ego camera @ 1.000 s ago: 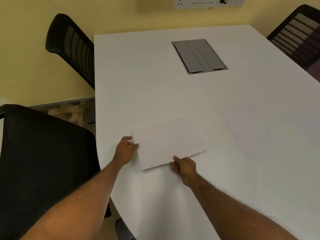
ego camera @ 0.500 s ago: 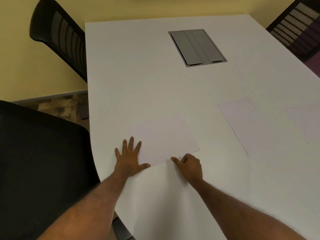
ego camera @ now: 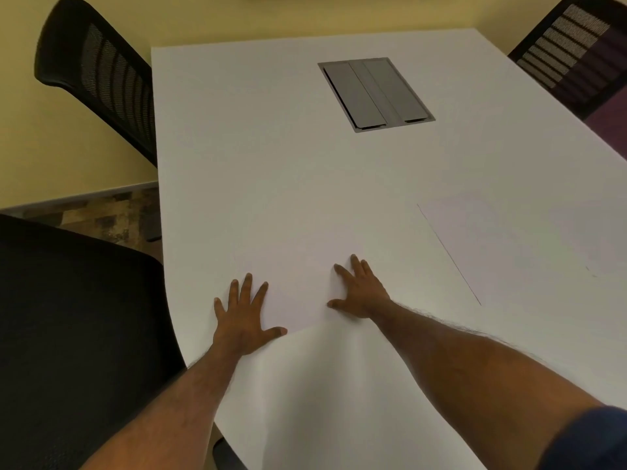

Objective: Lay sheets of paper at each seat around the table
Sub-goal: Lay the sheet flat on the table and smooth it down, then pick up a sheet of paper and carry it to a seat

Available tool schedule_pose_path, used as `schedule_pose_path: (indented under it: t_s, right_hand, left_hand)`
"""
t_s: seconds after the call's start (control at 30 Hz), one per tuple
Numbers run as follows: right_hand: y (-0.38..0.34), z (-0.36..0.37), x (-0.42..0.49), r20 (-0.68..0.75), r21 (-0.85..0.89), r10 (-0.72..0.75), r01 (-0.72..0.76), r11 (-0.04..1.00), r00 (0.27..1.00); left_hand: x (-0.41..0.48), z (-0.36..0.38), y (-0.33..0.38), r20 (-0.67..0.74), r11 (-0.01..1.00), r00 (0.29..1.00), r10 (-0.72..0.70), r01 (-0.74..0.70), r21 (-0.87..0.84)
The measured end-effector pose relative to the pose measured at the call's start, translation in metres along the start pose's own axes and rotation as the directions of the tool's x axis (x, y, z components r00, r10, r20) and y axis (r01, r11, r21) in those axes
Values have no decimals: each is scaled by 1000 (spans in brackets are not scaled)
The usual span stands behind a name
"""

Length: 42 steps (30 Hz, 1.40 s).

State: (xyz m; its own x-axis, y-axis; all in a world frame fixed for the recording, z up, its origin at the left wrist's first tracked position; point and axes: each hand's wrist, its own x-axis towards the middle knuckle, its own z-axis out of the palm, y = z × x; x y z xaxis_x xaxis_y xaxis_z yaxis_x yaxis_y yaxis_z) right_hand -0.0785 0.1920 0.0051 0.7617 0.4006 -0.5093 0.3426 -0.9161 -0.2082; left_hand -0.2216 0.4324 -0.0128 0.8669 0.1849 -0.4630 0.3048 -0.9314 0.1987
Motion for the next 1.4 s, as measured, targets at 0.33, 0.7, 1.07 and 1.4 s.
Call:
schedule_pose_path:
  t_s: [0.33,0.7,1.07,1.4]
  right_hand:
    - [4,3,0,-29,26,-16,17,1000,999]
    - [54,-15,-46,-121,14,13,-11,1000,993]
    - [156,-42,-144,-247,-25,99,-109,994,964]
    - [281,-46,-219,-259,-30,98,-110,994,961]
  left_hand:
    - [1,-3,0,16,1000,1000,-6,6,-16]
    - [-14,-10,-3,-25,998,1000,-14,12,-55]
    - [-31,-19,85,-183,991,974,132,-128,32]
    - [-80,0,214,-230,983,967,105,-66,172]
